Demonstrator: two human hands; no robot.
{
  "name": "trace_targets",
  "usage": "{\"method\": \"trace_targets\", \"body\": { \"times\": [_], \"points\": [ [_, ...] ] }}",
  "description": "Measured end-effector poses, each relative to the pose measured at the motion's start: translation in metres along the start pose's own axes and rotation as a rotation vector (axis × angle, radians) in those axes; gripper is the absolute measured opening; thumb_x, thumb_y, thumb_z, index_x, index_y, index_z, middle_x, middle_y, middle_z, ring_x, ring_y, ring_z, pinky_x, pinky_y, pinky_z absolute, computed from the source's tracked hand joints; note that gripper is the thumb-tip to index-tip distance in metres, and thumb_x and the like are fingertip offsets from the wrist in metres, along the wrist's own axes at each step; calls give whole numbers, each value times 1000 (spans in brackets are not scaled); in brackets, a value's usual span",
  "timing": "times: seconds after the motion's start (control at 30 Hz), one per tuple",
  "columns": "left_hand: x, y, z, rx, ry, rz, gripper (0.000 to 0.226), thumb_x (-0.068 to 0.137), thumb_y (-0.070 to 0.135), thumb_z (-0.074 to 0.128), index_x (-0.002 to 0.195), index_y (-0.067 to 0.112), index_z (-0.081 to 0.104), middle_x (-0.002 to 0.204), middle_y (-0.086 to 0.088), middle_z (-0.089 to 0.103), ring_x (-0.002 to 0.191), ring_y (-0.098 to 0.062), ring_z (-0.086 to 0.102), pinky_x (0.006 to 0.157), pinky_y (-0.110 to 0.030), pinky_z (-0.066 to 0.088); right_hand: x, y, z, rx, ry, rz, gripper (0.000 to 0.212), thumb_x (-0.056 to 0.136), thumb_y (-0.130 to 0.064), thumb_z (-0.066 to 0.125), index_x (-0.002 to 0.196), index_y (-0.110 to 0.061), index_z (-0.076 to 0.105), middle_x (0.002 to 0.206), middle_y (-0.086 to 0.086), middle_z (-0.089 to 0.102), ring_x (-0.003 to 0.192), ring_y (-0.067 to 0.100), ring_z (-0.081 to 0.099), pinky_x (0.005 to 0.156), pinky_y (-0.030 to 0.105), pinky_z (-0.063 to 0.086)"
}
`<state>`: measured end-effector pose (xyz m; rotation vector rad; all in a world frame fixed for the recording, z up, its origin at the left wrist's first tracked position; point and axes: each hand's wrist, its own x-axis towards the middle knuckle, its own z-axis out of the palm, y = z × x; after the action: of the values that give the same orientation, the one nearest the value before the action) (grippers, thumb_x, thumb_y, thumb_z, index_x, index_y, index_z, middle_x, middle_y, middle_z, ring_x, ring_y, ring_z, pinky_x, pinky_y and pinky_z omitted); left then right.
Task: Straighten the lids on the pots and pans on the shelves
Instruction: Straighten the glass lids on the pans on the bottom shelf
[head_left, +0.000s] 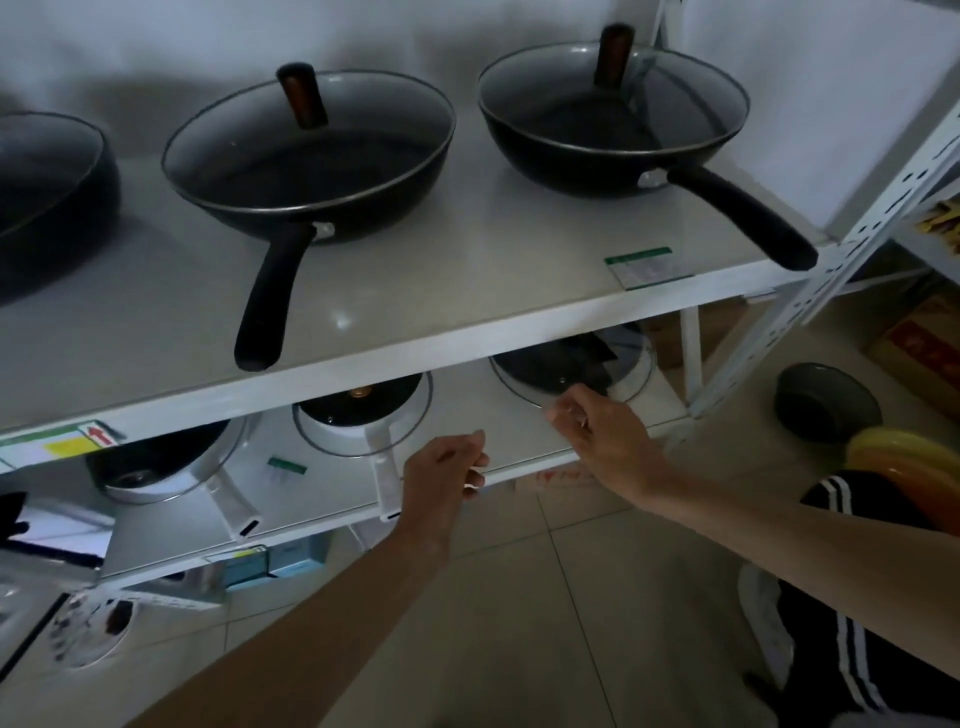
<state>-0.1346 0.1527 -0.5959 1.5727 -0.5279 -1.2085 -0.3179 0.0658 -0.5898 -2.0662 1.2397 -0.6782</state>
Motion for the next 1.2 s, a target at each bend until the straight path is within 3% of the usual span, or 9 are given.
{"method": "trace_targets", "body": {
  "times": [0.1, 0.17, 0.3, 0.4, 0.6, 0.73, 0.87, 1.13, 1.2],
  "points": [
    [20, -16, -1, -19, 25, -14, 17, 86, 26, 72, 89, 10, 70, 76, -4, 70, 57, -10, 57, 54, -24, 48, 11, 26, 25, -55, 20, 70, 32, 94, -48, 44, 94, -18, 57, 84, -1, 65, 73, 4, 64, 56, 16, 49],
    [33, -24, 0, -26, 43, -8, 19, 87, 27, 71, 90, 8, 69, 76, -4, 69, 57, -10, 57, 53, -21, 49, 21, 37, 40, -72, 59, 108, 35, 96, -43, 46, 95, -11, 59, 85, 6, 67, 77, 16, 64, 69, 31, 52],
    [62, -39, 5, -29, 73, 6, 19, 88, 31, 68, 87, 12, 66, 79, -2, 67, 63, -11, 57, 59, -23, 49, 40, 55, 69, -29, 92, 208, 39, 97, -45, 44, 98, -9, 59, 85, 6, 66, 80, 21, 65, 74, 38, 54],
    [85, -50, 8, -28, 104, 10, 21, 88, 34, 68, 86, 13, 66, 80, -2, 67, 67, -13, 59, 64, -25, 51, 52, 68, 87, -57, 127, 232, 46, 98, -48, 40, 100, -7, 60, 83, 6, 64, 84, 24, 65, 77, 38, 54],
    [125, -65, 9, -50, 157, 20, 21, 88, 33, 69, 79, 15, 63, 78, -3, 67, 64, -13, 59, 61, -24, 51, 71, 93, 117, -110, 178, 268, 50, 99, -47, 37, 104, -3, 61, 96, 14, 69, 92, 27, 66, 83, 41, 54],
    [153, -70, 4, -59, 190, 24, 21, 87, 34, 69, 82, 15, 63, 75, 0, 66, 63, -11, 57, 57, -21, 48, 84, 107, 128, -162, 194, 262, 49, 101, -44, 36, 97, -2, 61, 88, 15, 68, 85, 29, 67, 69, 31, 48],
    [176, -71, 0, -74, 225, 54, 26, 86, 35, 70, 94, 10, 65, 75, 1, 64, 60, -9, 55, 53, -20, 46, 103, 112, 133, -230, 210, 273, 53, 101, -45, 33, 94, -1, 60, 79, 13, 64, 83, 31, 67, 62, 31, 45],
    [206, -72, 4, -56, 260, 132, 29, 86, 34, 71, 104, 12, 63, 78, 2, 61, 63, -9, 56, 52, -18, 49, 142, 123, 125, -330, 266, 338, 60, 101, -47, 30, 109, 5, 58, 106, 26, 66, 102, 40, 64, 80, 40, 50],
    [213, -72, 0, -30, 310, 149, 36, 85, 34, 71, 110, 8, 64, 86, -1, 63, 70, -13, 59, 61, -22, 54, 148, 129, 120, -371, 302, 363, 59, 101, -47, 29, 114, 6, 53, 112, 27, 63, 104, 40, 63, 80, 41, 50]
  ]
}}
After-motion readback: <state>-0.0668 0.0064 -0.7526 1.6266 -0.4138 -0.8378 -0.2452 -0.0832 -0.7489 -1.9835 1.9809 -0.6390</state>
